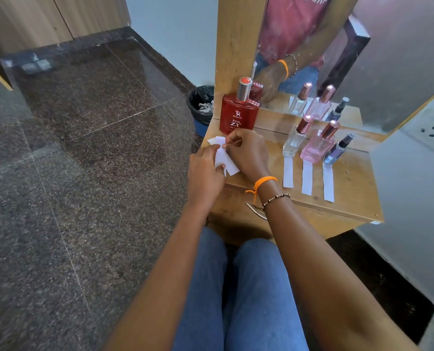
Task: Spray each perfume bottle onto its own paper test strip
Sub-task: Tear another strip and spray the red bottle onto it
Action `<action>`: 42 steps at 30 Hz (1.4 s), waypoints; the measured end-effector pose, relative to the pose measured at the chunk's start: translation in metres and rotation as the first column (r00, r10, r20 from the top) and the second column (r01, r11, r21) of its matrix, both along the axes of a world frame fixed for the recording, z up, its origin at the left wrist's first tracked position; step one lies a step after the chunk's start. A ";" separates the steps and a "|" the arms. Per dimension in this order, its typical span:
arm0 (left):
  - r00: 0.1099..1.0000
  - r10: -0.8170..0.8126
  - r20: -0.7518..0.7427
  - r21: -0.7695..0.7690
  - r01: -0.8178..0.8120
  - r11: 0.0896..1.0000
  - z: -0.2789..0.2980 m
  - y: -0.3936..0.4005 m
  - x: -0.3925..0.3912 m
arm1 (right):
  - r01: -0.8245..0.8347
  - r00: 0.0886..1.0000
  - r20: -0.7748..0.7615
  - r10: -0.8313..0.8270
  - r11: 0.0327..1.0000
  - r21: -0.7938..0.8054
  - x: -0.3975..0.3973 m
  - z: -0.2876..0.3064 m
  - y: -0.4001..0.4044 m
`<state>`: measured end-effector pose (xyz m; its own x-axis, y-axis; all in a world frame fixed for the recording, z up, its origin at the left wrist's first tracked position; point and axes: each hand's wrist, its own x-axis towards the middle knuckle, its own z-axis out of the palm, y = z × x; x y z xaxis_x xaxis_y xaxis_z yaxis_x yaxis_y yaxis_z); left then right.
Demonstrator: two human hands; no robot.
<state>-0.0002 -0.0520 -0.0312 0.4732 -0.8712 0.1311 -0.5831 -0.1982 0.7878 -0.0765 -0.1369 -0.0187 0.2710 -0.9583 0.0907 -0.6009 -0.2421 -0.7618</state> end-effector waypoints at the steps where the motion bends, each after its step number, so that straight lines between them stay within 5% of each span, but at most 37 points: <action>1: 1.000 -0.002 0.004 0.000 0.002 1.000 0.000 0.000 0.000 | -0.003 1.000 0.007 0.003 1.000 0.003 -0.001 0.000 -0.001; 17: 0.956 -0.027 -0.293 -0.110 -0.006 0.994 0.024 -0.009 -0.006 | -0.085 0.869 0.492 -0.045 0.967 0.239 -0.037 0.024 0.010; 23: 0.889 0.034 -0.457 -0.078 -0.077 0.994 0.022 -0.010 -0.009 | 0.213 0.871 0.461 -0.172 0.976 -0.039 -0.030 0.031 -0.005; 29: 0.895 0.002 -0.446 -0.117 -0.060 0.991 0.024 -0.010 -0.001 | 0.109 0.959 0.275 -0.069 0.985 -0.131 -0.014 0.026 -0.030; 42: 0.901 0.051 -0.432 -0.126 -0.116 0.985 0.027 -0.005 -0.002 | 0.149 0.919 0.392 -0.040 0.956 -0.253 -0.042 0.045 0.017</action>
